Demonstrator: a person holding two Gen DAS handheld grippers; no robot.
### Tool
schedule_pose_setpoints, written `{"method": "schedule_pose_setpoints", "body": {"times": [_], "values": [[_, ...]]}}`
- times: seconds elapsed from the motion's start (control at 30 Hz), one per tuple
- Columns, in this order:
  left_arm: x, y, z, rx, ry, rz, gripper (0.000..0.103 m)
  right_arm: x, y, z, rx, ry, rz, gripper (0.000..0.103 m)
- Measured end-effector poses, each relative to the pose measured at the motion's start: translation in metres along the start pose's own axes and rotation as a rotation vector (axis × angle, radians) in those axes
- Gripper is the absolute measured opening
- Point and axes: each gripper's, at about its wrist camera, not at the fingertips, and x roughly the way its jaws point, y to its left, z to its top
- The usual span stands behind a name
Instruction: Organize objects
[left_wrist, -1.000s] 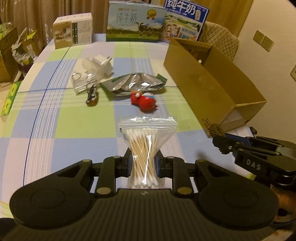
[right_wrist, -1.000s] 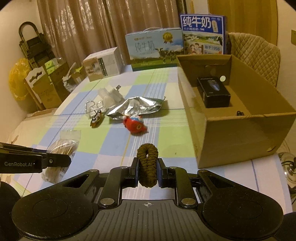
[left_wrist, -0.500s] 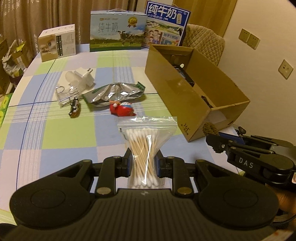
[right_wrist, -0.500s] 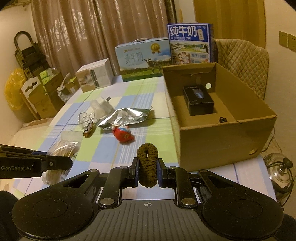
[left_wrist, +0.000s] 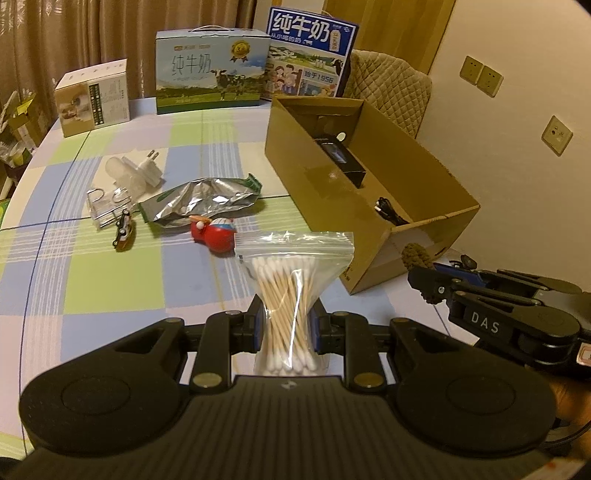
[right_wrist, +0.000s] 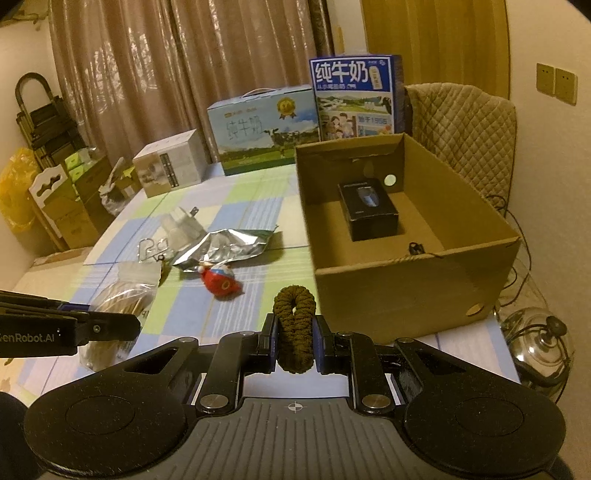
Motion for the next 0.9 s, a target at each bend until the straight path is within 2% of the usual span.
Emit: {"method": "schedule_pose_setpoints", "body": {"times": [0.3, 0.9], "values": [[0.009, -0.025, 0.017, 0.022, -0.007, -0.034, 0.019, -0.004, -0.022, 0.013, -0.006, -0.015, -0.038, 0.015], [0.042, -0.074, 0.052, 0.088, -0.001, -0.074, 0.019, -0.001, -0.073, 0.062, -0.034, -0.059, -0.089, 0.016]]}}
